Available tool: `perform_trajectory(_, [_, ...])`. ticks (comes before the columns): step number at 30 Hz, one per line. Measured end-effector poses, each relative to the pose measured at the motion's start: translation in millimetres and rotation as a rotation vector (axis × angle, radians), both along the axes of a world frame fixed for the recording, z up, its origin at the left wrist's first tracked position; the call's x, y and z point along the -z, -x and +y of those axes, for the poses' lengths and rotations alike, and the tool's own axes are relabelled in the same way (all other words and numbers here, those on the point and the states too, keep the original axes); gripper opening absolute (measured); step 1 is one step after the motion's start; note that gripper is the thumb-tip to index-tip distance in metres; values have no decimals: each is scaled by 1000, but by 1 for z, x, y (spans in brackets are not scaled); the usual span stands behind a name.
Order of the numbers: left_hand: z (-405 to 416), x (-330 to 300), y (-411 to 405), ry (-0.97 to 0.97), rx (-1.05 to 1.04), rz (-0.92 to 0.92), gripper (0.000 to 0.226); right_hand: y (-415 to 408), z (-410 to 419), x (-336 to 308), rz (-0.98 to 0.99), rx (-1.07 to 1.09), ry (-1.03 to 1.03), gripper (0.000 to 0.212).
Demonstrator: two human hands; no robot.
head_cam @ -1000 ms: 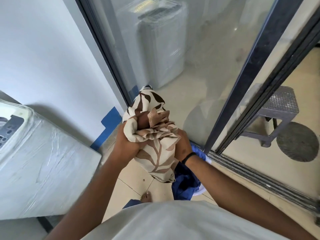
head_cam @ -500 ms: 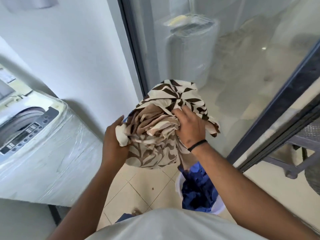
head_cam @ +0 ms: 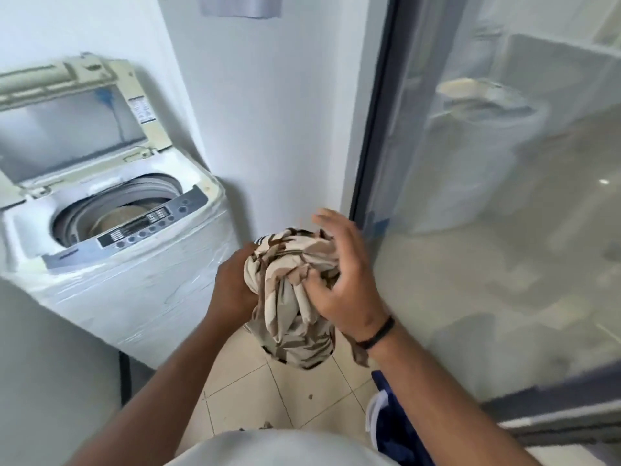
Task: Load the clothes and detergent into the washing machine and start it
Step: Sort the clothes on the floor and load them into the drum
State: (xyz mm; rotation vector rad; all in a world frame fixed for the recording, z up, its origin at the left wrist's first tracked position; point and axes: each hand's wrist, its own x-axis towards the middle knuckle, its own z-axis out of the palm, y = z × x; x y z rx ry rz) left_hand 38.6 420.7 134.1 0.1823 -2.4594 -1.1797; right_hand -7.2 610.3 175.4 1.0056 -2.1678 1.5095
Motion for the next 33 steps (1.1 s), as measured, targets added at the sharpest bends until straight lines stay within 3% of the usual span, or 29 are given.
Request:
perform_trajectory(3, [-28, 1, 2, -174, -109, 27, 14, 29, -21, 36, -133, 154, 34, 74])
perform_trajectory(7, [-67, -7, 10, -329, -316, 53, 15, 57, -53, 115, -390, 169, -331, 105])
perform_trajectory(9, [-83, -3, 5, -691, -241, 103, 26, 58, -74, 143, -481, 126, -462, 125])
perform_trajectory(11, [-105, 7, -2, -983, -105, 135, 72, 57, -101, 158, -731, 69, -443, 129])
perform_trajectory(12, [-118, 13, -4, -1004, -91, 123, 88, 59, -115, 157, -850, 33, -422, 117])
perform_trajectory(13, [-128, 12, -6, -1092, -68, 117, 83, 61, -127, 152, -911, 21, -416, 92])
perform_trajectory(14, [-142, 19, -7, -1039, -89, 101, 64, 63, -139, 144, -961, 46, -418, 64])
perform_trajectory(15, [-151, 24, -5, -1130, -119, 82, 45, 69, -150, 138, -972, 120, -402, 44])
perform_trajectory(16, [-165, 35, -11, -995, -173, 63, 38, 72, -160, 129, -974, 192, -349, 36])
perform_trajectory(17, [-176, 42, -14, -1058, -173, 35, 44, 76, -164, 118, -985, 248, -254, 39])
perform_trajectory(18, [-186, 51, -21, -955, -205, 17, 48, 84, -167, 105, -965, 249, -151, 43])
perform_trajectory(21, [-203, 58, -29, -650, -280, -87, 37, 108, -184, 48, -1144, 53, 333, 34])
perform_trajectory(22, [-202, 57, -26, -507, -286, -109, 42, 119, -194, 35, -1106, -29, 398, 33])
perform_trajectory(24, [-197, 60, -15, -335, -312, -114, 48, 127, -219, 14, -805, -169, 245, 25])
perform_trajectory(27, [-193, 65, 5, -334, -368, -103, 38, 121, -246, 4, -477, -413, -156, 45])
perform_trajectory(31, [-192, 44, 35, -317, -331, 21, 39, 128, -264, 35, -331, -601, -713, 143])
perform_trajectory(33, [-198, 35, 52, -271, -317, 32, 25, 133, -271, 49, -253, -539, -787, 165])
